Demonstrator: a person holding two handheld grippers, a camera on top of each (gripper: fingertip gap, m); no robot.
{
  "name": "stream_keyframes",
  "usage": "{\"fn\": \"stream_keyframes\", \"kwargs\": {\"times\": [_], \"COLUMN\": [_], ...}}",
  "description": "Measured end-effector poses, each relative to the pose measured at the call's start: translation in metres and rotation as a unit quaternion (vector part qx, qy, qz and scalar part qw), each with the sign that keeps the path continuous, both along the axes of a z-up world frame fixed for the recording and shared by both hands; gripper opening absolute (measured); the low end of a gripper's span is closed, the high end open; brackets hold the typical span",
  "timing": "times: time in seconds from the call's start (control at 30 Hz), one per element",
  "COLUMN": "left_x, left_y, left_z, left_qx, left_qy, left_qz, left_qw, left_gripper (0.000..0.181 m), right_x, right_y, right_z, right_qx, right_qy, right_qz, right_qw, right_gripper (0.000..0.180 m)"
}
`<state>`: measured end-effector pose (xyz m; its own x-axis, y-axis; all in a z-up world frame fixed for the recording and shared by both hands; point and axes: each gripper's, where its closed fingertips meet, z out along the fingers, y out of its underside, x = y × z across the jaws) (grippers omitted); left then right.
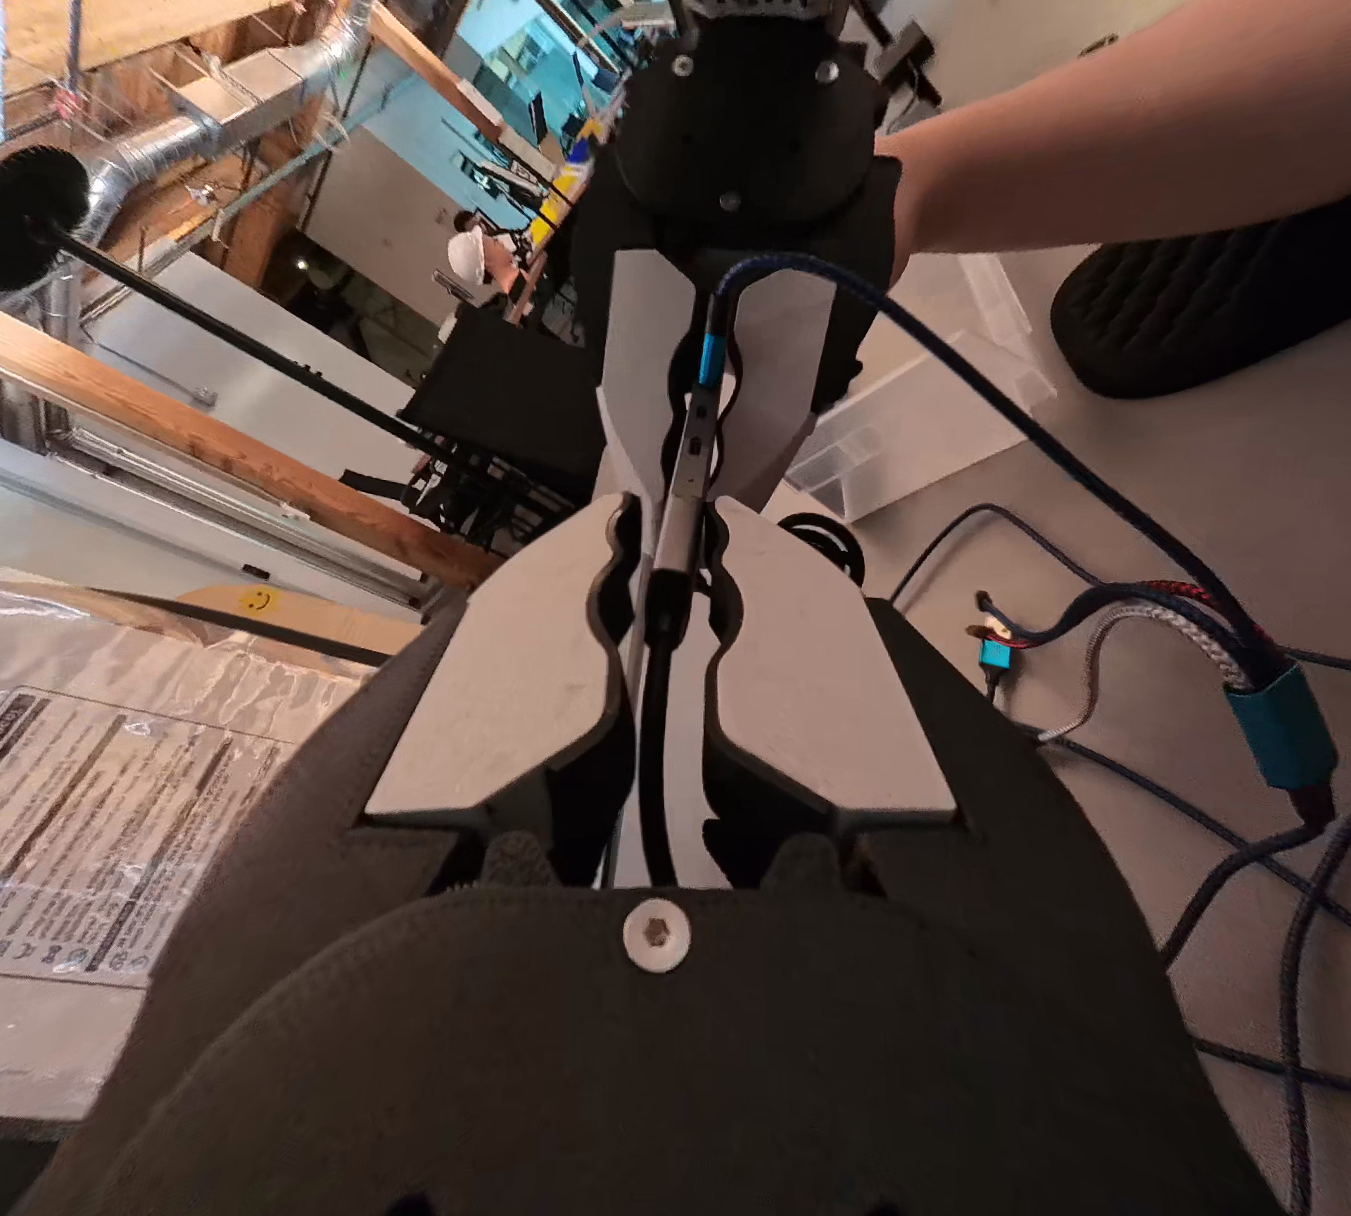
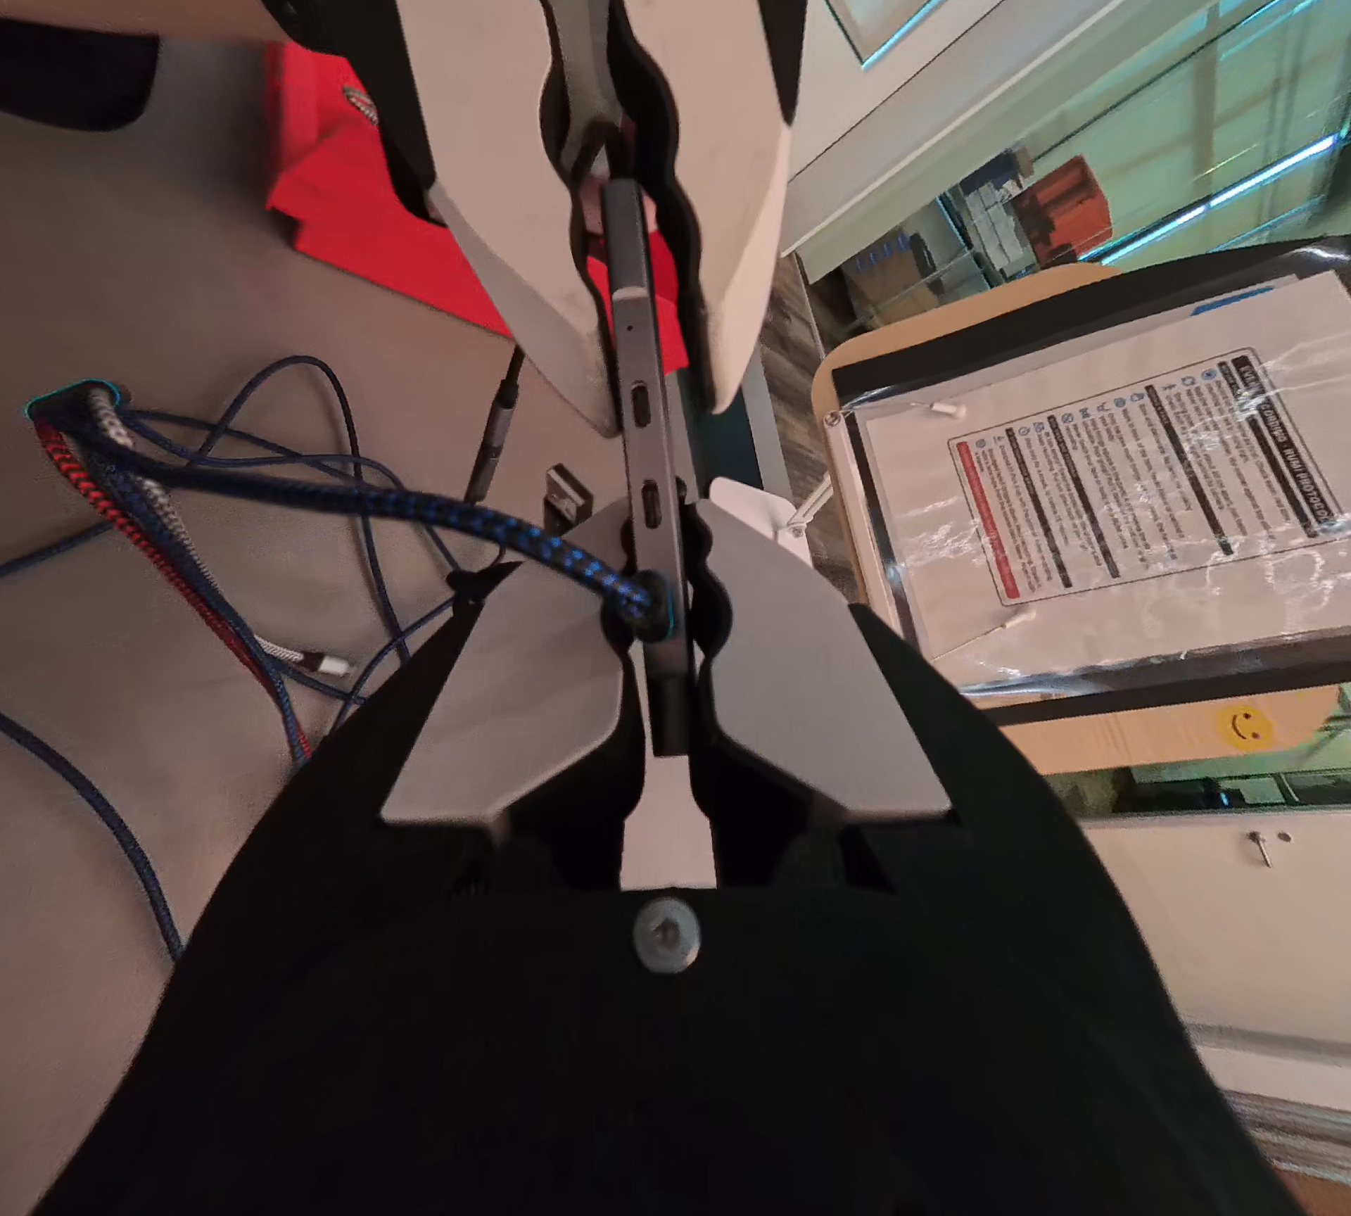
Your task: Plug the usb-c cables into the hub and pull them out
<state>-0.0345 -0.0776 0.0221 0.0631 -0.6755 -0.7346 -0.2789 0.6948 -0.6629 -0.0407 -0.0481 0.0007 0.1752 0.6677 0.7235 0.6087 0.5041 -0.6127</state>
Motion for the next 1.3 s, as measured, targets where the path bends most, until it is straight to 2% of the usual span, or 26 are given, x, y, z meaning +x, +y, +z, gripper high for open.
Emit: {"fn": "stream_keyframes", "kwargs": {"times": [0.17, 0.23, 0.37, 0.47, 0.53, 0.6, 0.7, 0.77, 0.83, 0.9, 1.07, 1.17, 1.3], "left_x": [-0.006, -0.01, -0.018, -0.029, -0.039, -0.052, -0.07, -0.076, -0.07, -0.054, -0.013, 0.001, 0.009], "left_y": [-0.006, -0.009, -0.016, -0.027, -0.032, -0.027, -0.003, 0.015, 0.021, 0.013, -0.027, -0.046, -0.063], "left_z": [0.009, 0.011, 0.019, 0.037, 0.054, 0.068, 0.08, 0.074, 0.058, 0.043, 0.021, 0.022, 0.038], "left_qx": [-0.025, -0.039, -0.072, -0.117, -0.125, -0.123, -0.095, -0.078, -0.075, -0.089, -0.122, -0.123, -0.117], "left_qy": [-0.023, -0.028, -0.046, -0.081, -0.121, -0.154, -0.19, -0.179, -0.14, -0.102, -0.059, -0.076, -0.149], "left_qz": [-0.037, -0.048, -0.082, -0.121, -0.138, -0.125, -0.054, -0.003, 0.015, -0.008, -0.107, -0.155, -0.204], "left_qw": [0.999, 0.998, 0.993, 0.982, 0.975, 0.972, 0.976, 0.981, 0.987, 0.991, 0.985, 0.977, 0.96], "left_gripper": [0.03, 0.027, 0.039, 0.055, 0.054, 0.045, 0.031, 0.029, 0.033, 0.039, 0.041, 0.041, 0.033], "right_x": [0.002, 0.002, 0.002, 0.005, 0.008, 0.01, 0.015, 0.017, 0.019, 0.02, 0.02, 0.018, 0.013], "right_y": [-0.003, -0.005, -0.01, -0.011, -0.012, -0.014, -0.019, -0.025, -0.03, -0.036, -0.048, -0.055, -0.064], "right_z": [0.003, 0.003, 0.005, 0.008, 0.01, 0.011, 0.014, 0.019, 0.024, 0.027, 0.033, 0.035, 0.037], "right_qx": [-0.002, -0.005, -0.016, -0.026, -0.025, -0.022, -0.018, -0.018, -0.021, -0.023, -0.032, -0.034, -0.038], "right_qy": [0.01, 0.013, 0.026, 0.04, 0.042, 0.039, 0.037, 0.043, 0.05, 0.053, 0.055, 0.053, 0.053], "right_qz": [0.014, 0.026, 0.047, 0.055, 0.06, 0.063, 0.074, 0.089, 0.099, 0.113, 0.133, 0.144, 0.164], "right_qw": [1.0, 1.0, 0.998, 0.997, 0.997, 0.997, 0.996, 0.995, 0.994, 0.992, 0.989, 0.988, 0.984], "right_gripper": [0.009, 0.009, 0.009, 0.008, 0.008, 0.008, 0.009, 0.009, 0.009, 0.009, 0.009, 0.008, 0.008]}}
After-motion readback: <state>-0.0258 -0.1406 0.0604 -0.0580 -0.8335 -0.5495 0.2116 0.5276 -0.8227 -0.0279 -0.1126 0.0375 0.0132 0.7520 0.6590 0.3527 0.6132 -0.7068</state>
